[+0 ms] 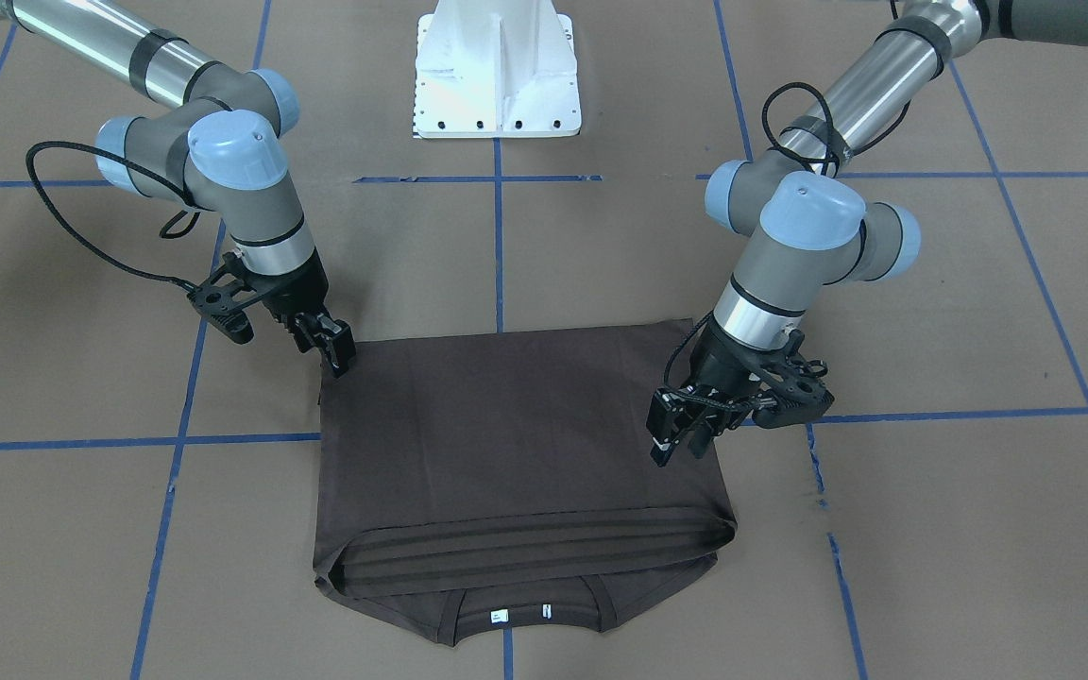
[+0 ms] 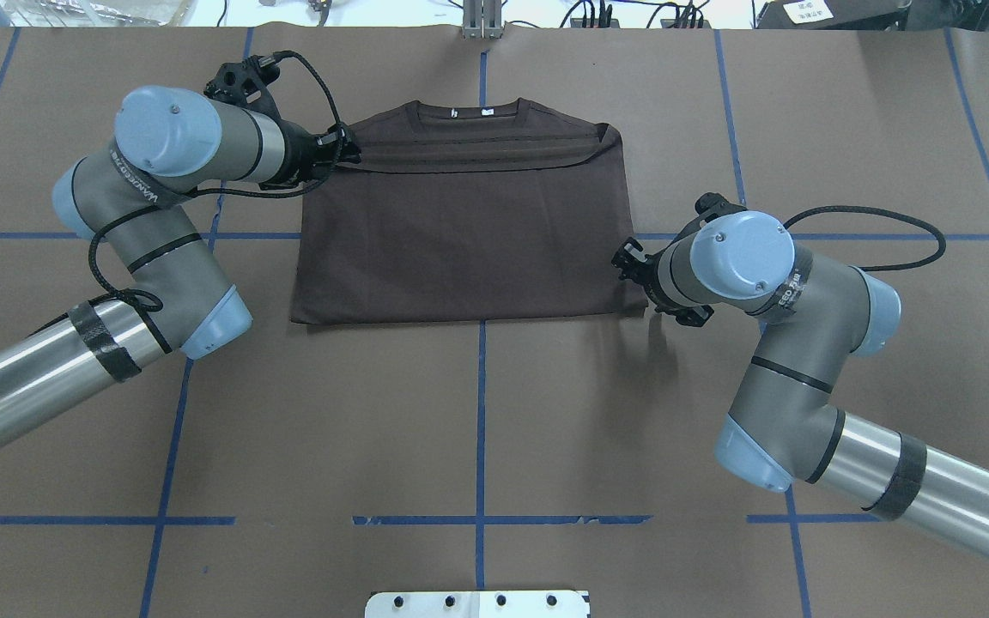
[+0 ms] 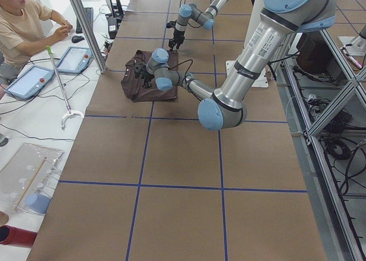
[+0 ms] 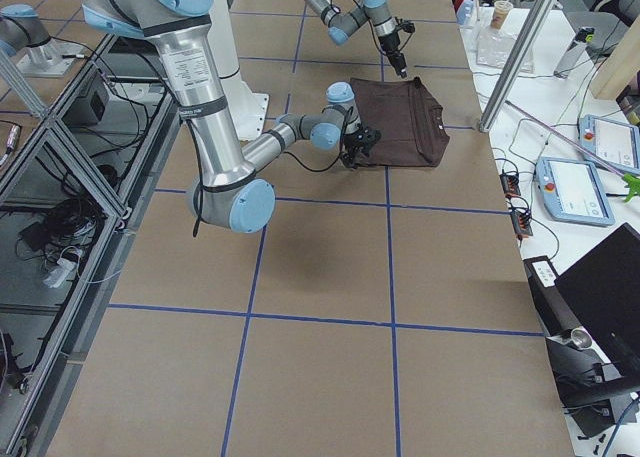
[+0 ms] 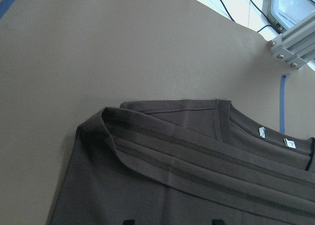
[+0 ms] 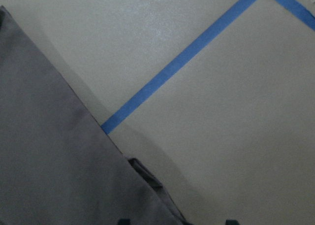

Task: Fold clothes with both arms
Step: 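Move the right gripper to the folded edge nearest the robot and grasp it, then drag and rotate the shirt toward the robot with the right gripper while the left lifts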

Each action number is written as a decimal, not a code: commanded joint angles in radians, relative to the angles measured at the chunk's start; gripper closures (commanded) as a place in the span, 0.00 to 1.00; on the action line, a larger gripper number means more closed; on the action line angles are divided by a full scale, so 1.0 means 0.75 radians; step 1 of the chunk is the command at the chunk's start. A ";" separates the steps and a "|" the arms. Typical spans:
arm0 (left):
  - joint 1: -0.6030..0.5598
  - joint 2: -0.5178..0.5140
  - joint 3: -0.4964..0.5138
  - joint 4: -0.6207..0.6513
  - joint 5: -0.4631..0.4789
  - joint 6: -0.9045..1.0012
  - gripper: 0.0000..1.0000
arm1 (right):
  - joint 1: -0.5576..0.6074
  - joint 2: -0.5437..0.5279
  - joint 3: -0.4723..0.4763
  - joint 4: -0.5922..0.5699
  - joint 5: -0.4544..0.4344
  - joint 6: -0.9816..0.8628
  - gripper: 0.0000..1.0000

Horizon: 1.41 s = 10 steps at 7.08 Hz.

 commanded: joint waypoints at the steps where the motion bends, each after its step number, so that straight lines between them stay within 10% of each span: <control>1: 0.000 0.000 -0.003 0.003 0.000 -0.001 0.38 | -0.004 0.000 0.003 0.000 0.002 0.010 0.89; 4: -0.002 0.000 -0.010 0.009 -0.002 -0.005 0.38 | -0.008 -0.002 0.066 0.000 0.022 0.014 1.00; 10: 0.012 0.090 -0.287 0.005 -0.157 -0.211 0.26 | -0.545 -0.448 0.821 -0.202 0.223 0.173 0.99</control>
